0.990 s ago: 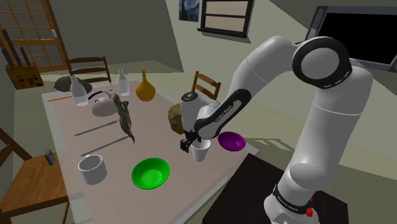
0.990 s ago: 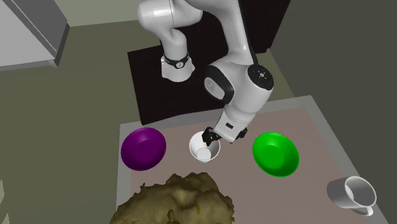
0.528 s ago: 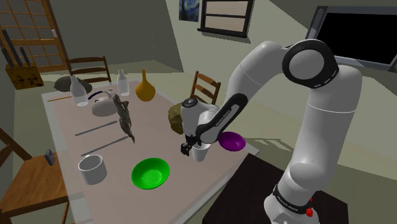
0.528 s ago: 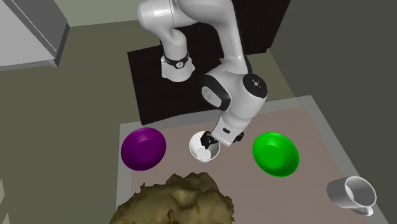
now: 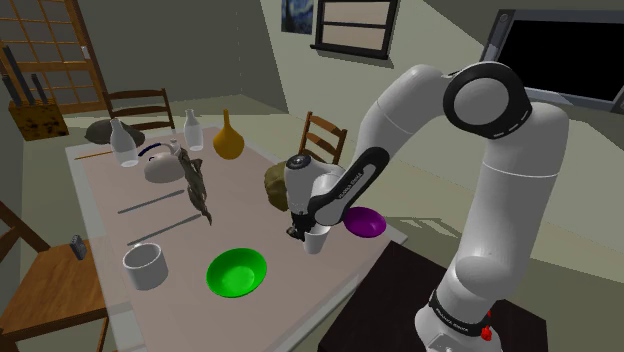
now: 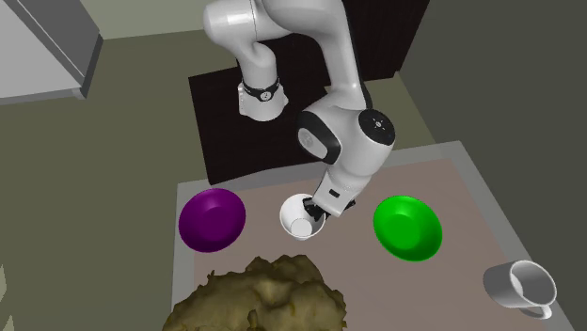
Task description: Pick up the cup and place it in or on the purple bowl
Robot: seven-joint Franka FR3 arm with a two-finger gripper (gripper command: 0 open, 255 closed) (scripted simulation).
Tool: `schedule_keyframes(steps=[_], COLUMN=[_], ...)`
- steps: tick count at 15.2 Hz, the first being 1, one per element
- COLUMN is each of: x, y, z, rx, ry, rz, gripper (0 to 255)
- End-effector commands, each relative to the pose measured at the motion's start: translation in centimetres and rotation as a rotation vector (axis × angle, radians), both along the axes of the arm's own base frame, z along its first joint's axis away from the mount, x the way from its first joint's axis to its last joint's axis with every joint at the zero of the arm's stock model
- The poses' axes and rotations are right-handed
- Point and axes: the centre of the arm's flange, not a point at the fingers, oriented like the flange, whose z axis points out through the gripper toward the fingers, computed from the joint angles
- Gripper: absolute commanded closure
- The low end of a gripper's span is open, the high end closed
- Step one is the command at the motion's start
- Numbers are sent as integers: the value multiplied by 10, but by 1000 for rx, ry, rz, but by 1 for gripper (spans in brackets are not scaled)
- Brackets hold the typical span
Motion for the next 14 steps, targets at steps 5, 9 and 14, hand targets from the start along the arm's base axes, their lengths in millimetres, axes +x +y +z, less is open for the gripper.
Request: schedule_keyframes(steps=[5, 9, 14], x=[0, 0, 0], y=[0, 0, 0], z=[0, 11, 37], rx=[0, 0, 0], ry=[0, 0, 0], rz=[0, 0, 0], gripper=[255, 255, 255])
